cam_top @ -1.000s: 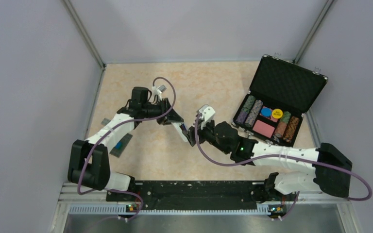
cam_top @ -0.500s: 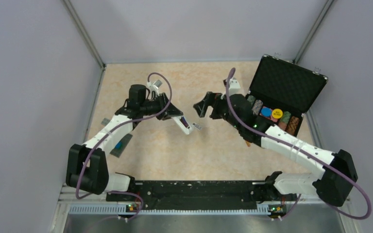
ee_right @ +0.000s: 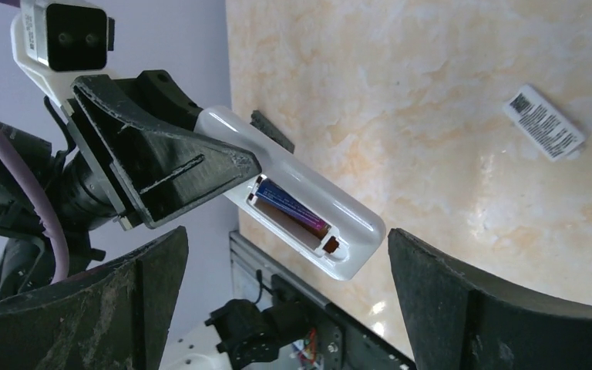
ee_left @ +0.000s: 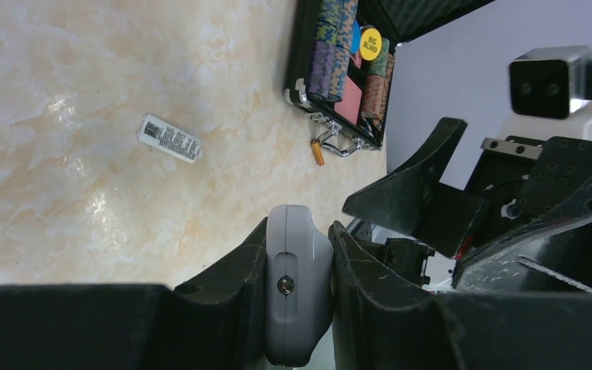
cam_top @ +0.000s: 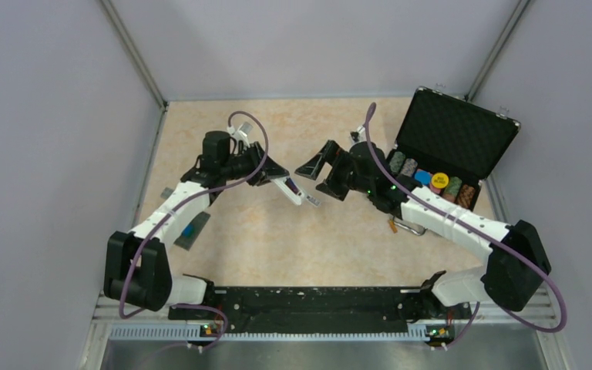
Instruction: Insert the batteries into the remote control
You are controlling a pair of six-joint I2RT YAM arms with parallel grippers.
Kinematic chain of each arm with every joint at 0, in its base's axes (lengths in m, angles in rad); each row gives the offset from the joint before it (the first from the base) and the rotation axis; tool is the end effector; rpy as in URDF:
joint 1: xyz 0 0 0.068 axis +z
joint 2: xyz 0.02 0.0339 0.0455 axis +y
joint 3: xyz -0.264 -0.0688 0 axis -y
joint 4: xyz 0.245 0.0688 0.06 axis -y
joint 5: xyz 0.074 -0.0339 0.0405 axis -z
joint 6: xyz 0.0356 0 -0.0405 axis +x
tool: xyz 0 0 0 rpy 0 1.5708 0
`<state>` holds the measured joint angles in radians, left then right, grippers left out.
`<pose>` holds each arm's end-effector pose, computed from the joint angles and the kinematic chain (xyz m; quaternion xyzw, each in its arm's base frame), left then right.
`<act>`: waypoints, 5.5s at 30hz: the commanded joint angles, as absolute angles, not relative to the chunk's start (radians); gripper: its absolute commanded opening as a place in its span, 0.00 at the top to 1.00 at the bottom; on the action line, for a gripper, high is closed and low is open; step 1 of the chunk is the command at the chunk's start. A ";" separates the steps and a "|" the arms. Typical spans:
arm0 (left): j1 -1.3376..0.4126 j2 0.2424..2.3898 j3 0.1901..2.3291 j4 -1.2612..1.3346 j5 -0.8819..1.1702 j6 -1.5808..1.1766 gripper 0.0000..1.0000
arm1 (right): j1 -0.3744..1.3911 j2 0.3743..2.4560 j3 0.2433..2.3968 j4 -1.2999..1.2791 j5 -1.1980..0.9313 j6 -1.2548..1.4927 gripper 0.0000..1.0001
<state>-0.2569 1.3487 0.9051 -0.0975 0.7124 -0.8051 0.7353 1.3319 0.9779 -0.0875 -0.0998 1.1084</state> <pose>0.2798 -0.0976 0.2681 -0.0555 0.8318 -0.4954 0.2442 0.2254 0.2086 0.2946 0.1303 0.8340 0.4513 0.2894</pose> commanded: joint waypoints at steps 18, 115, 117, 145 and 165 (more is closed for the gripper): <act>-0.259 1.335 1.014 -0.052 0.707 -0.839 1.00 | 0.724 1.430 0.968 0.144 -0.247 1.441 0.01; -0.314 1.306 1.058 -0.029 0.853 -0.918 1.00 | 0.680 1.528 0.901 0.367 -0.483 1.446 0.35; -0.314 1.307 1.061 -0.020 0.864 -0.932 1.00 | 0.679 1.532 0.902 0.363 -0.483 1.443 0.32; -0.289 1.325 1.140 -0.176 0.873 -0.869 1.00 | 0.635 1.479 0.863 0.285 -0.457 1.362 0.40; -0.276 1.340 1.157 -0.189 0.875 -0.948 1.00 | 0.604 1.453 0.772 0.347 -0.465 1.371 0.36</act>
